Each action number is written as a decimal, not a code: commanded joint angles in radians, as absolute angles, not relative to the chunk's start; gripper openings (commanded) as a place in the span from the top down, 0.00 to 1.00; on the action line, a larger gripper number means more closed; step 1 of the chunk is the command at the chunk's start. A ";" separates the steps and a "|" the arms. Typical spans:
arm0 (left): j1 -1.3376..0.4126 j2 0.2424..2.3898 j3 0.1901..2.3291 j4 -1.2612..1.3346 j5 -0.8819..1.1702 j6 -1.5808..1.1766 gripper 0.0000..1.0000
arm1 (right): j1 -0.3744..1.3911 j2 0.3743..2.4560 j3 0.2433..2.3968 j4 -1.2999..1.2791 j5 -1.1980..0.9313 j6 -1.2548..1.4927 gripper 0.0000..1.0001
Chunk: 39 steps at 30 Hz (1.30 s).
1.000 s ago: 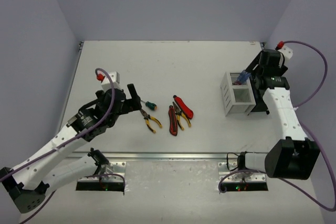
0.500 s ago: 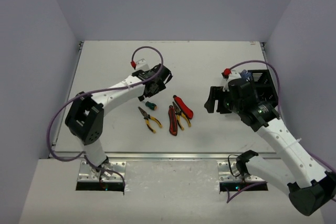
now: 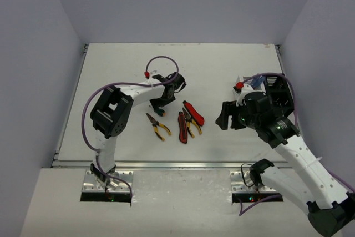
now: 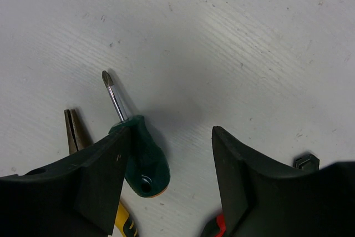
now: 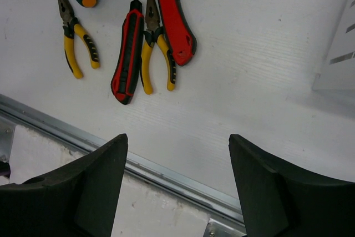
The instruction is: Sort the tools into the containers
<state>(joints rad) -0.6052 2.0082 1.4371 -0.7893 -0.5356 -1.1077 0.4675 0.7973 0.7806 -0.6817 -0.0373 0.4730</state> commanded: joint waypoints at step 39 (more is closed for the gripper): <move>-0.663 1.957 1.330 -0.807 -0.612 -1.364 0.34 | 0.472 0.939 0.680 -0.502 -0.163 0.495 0.28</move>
